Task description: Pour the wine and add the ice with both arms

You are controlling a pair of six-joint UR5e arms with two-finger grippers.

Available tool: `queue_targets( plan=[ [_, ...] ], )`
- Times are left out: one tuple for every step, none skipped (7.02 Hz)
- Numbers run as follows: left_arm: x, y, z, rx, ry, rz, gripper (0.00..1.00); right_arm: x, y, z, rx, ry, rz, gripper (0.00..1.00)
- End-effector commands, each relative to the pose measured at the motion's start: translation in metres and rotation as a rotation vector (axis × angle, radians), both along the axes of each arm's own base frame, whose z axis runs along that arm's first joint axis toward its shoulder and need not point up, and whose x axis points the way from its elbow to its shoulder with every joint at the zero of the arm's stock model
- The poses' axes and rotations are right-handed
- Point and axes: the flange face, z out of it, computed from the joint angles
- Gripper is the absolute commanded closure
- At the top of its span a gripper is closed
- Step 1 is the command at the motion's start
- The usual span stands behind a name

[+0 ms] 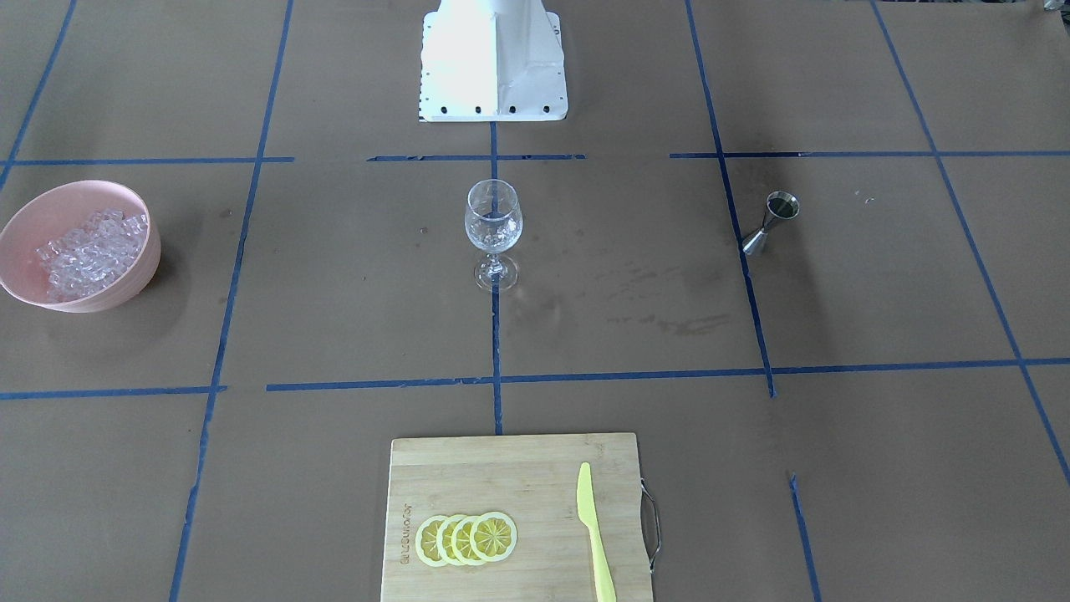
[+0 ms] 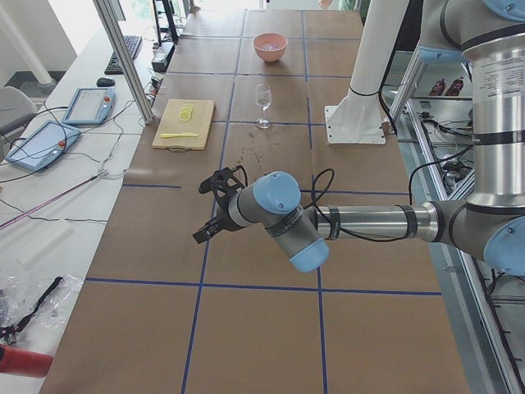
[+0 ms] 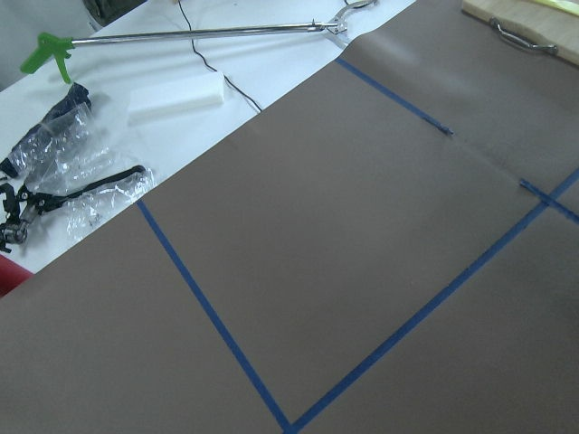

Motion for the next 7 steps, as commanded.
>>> queue_targets(
  plan=[
    [0.07,-0.004,-0.048,-0.021,0.138,-0.003,0.0,0.0,-0.002,-0.009,0.011,-0.001,0.013,0.0],
    [0.107,-0.001,-0.078,-0.04,0.185,-0.037,0.0,0.0,-0.002,-0.009,0.01,-0.003,0.013,0.0],
    [0.134,0.006,-0.097,-0.018,0.258,-0.043,0.0,0.0,-0.001,-0.008,0.008,-0.003,0.013,0.0],
    [0.15,0.023,-0.091,0.016,0.295,-0.074,0.0,0.0,-0.001,-0.008,0.008,-0.003,0.013,0.0],
    [0.172,0.033,-0.095,0.024,0.332,-0.112,0.0,0.0,0.001,-0.007,0.004,-0.003,0.013,0.0],
    [0.198,0.036,-0.097,0.022,0.343,-0.149,0.0,0.0,0.003,-0.005,-0.001,-0.003,0.013,0.0],
    [0.226,0.048,-0.097,0.031,0.334,-0.216,0.0,0.0,0.003,-0.005,-0.002,-0.004,0.014,0.0]
  ],
)
